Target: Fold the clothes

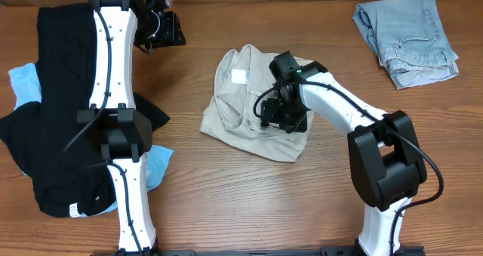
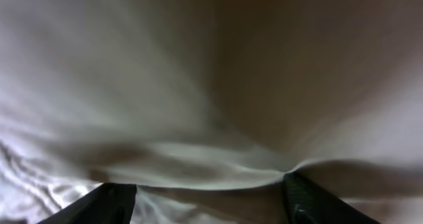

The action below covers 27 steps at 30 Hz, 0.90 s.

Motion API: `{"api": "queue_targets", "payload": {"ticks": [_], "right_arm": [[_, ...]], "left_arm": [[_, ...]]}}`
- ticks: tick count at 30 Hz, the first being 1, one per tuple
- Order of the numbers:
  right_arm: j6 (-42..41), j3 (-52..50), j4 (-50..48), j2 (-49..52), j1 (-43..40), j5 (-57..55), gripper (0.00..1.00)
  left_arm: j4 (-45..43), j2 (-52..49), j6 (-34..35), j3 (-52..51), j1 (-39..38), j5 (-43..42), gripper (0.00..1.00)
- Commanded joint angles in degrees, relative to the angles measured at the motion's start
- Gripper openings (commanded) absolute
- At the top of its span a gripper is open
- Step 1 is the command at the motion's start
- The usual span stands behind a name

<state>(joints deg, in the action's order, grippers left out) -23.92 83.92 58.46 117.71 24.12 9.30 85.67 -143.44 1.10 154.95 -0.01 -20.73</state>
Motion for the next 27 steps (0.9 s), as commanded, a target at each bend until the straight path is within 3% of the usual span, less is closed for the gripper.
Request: {"api": "queue_targets", "payload": {"ticks": [1,7,14,19,27], "right_arm": [[0.42,-2.51,-0.35,2.01,-4.87,-17.86,0.77],[8.2,-1.62,-7.26,2.01,-15.02,-19.87,0.89],[12.37,13.51,3.58,-0.46,-24.09,5.9,0.93],[8.92,18.6,5.25,-4.22,-22.75,11.54,0.93],[9.68,18.32,5.25,-1.9,-12.24,-2.56,0.94]], "left_arm": [[0.26,0.5,-1.33,1.16,-0.39,0.39,0.43],[0.31,0.5,-1.33,1.16,-0.39,0.39,0.44],[0.57,0.5,-1.36,1.16,-0.39,0.39,0.44],[0.63,0.5,-1.36,1.16,-0.39,0.42,0.44],[0.72,0.5,-1.38,1.16,-0.39,0.46,0.44]]}}
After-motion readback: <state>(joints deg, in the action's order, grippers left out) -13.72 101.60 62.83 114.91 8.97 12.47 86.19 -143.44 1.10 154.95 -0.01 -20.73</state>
